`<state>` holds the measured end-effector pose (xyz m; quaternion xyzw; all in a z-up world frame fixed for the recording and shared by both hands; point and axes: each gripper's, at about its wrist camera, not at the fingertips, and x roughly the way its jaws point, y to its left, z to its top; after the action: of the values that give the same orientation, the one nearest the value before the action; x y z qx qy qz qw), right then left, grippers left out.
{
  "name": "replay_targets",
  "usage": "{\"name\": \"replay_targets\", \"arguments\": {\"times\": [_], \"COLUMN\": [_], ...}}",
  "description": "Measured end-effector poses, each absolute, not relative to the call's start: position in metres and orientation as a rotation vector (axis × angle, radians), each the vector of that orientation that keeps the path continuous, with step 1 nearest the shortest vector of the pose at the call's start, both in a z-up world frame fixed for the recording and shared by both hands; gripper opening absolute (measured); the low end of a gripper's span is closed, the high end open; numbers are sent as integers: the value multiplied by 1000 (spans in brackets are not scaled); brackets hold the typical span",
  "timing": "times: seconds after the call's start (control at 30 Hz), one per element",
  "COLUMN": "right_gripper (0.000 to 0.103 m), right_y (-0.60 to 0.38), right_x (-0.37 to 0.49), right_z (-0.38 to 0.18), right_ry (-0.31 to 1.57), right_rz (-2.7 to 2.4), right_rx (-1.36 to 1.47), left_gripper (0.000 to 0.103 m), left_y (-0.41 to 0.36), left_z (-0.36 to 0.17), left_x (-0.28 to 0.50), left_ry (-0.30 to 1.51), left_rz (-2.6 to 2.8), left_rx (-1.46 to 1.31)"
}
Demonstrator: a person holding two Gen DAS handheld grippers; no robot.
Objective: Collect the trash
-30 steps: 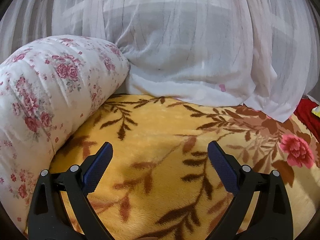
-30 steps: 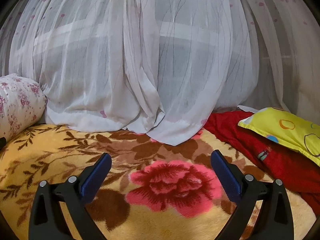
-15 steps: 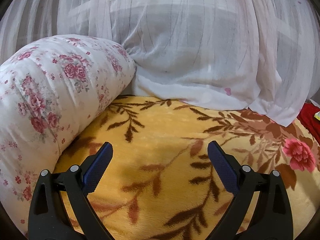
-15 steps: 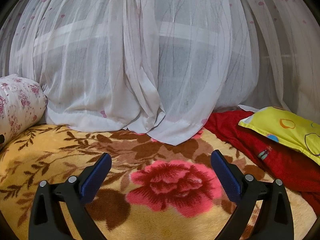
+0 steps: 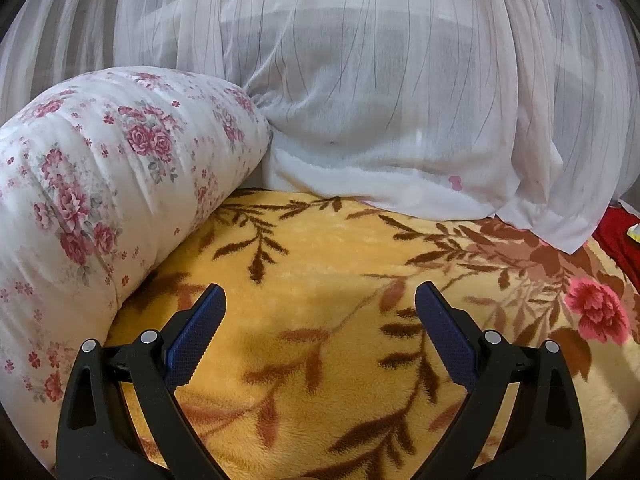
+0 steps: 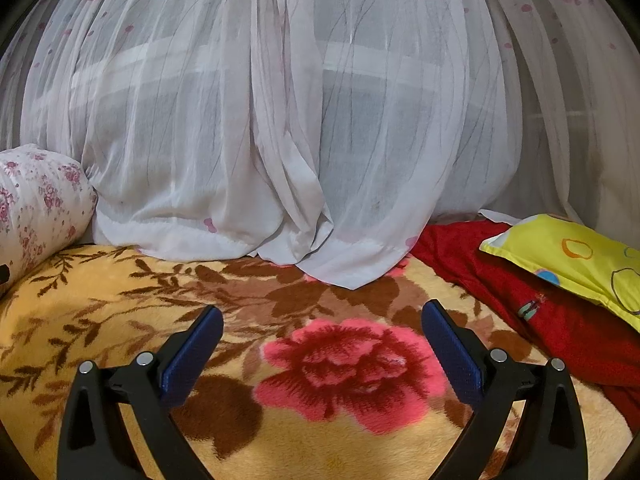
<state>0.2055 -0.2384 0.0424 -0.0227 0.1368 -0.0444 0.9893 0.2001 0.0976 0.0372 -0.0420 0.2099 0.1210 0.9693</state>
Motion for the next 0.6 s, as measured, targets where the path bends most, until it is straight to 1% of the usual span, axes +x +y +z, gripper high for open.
{"name": "replay_targets", "arguments": {"times": [0.6], "right_gripper": [98], "right_y": [-238], "right_x": [206], "right_z": [40], "right_ry": [279], "right_rz": [-87], "right_rx": [-42], "left_gripper": [93], "left_y": [99], "left_z": [36], "left_x": [200], "left_ry": [425], "left_rz": [245], "left_rx": [-94]}}
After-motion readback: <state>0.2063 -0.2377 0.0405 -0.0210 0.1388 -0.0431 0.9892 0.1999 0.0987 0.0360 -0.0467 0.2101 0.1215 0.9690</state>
